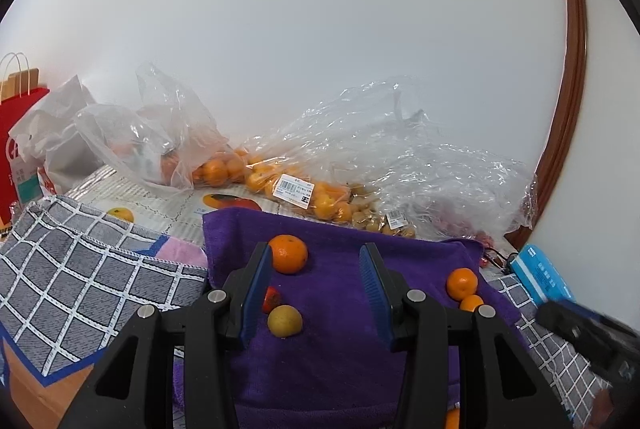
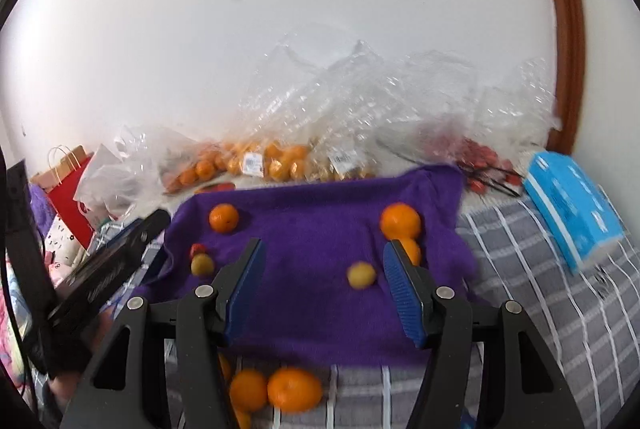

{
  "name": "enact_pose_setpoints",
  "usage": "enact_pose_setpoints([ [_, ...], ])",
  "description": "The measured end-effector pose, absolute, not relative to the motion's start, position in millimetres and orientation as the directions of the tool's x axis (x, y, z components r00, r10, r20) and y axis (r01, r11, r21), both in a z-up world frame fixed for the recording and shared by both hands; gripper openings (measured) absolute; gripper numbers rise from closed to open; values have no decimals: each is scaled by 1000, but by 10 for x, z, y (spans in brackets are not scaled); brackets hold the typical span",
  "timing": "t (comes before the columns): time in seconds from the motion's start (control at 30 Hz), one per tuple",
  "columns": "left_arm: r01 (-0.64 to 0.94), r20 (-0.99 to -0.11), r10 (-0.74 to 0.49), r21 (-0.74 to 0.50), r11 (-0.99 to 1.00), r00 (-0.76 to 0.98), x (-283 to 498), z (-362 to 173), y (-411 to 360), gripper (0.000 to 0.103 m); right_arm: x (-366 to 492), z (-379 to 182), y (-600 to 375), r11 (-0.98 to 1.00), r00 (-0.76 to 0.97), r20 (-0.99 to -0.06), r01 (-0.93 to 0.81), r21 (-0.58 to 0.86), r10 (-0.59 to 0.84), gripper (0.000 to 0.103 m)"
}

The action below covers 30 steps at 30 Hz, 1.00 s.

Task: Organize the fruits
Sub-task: 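Withdraw both grippers from the towel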

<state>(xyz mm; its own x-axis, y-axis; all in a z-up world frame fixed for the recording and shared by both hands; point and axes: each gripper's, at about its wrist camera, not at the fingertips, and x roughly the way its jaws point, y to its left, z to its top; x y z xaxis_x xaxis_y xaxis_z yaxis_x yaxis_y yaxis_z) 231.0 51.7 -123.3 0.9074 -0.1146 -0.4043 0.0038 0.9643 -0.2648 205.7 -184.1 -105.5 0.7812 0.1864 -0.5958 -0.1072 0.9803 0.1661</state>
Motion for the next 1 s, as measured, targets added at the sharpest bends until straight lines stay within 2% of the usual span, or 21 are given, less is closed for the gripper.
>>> enact_pose_setpoints([
  [0.07, 1, -406, -108, -256, 967, 908, 2298, -1235, 520, 49, 1902, -1102, -1885, 982, 765, -621, -78, 172, 170, 61],
  [0.33, 7, -384, -117, -276, 961, 916, 2220, -1162, 565, 52, 1337, -1314, -2006, 991, 726, -682, 11, 134, 84, 61],
  [0.43, 12, -389, -114, -254, 967, 914, 2228, -1114, 520, 52, 1183, -1383, -2073, 984, 720, -684, 6, 176, 117, 61],
  [0.53, 30, -454, -134, -230, 973, 881, 2253, -1052, 467, 52, 1121, -1446, -2102, 980, 710, -689, -1, 201, 143, 60],
  [0.63, 71, -502, -177, -222, 972, 847, 2119, -999, 481, 52, 1109, -1492, -2044, 979, 701, -695, -30, 200, 163, 53],
  [0.73, 49, -524, -123, -152, 987, 843, 1919, -1019, 530, 52, 1157, -1557, -1936, 980, 693, -698, -72, 183, 181, 45],
  [0.83, 30, -594, -78, -91, 995, 801, 1749, -1212, 624, 52, 1235, -1659, -1846, 978, 675, -710, -103, 181, 202, 40],
  [1.0, -9, -700, -115, -171, 985, 705, 1707, -1642, 871, 52, 1401, -1777, -1736, 971, 644, -727, -139, 194, 238, 37],
])
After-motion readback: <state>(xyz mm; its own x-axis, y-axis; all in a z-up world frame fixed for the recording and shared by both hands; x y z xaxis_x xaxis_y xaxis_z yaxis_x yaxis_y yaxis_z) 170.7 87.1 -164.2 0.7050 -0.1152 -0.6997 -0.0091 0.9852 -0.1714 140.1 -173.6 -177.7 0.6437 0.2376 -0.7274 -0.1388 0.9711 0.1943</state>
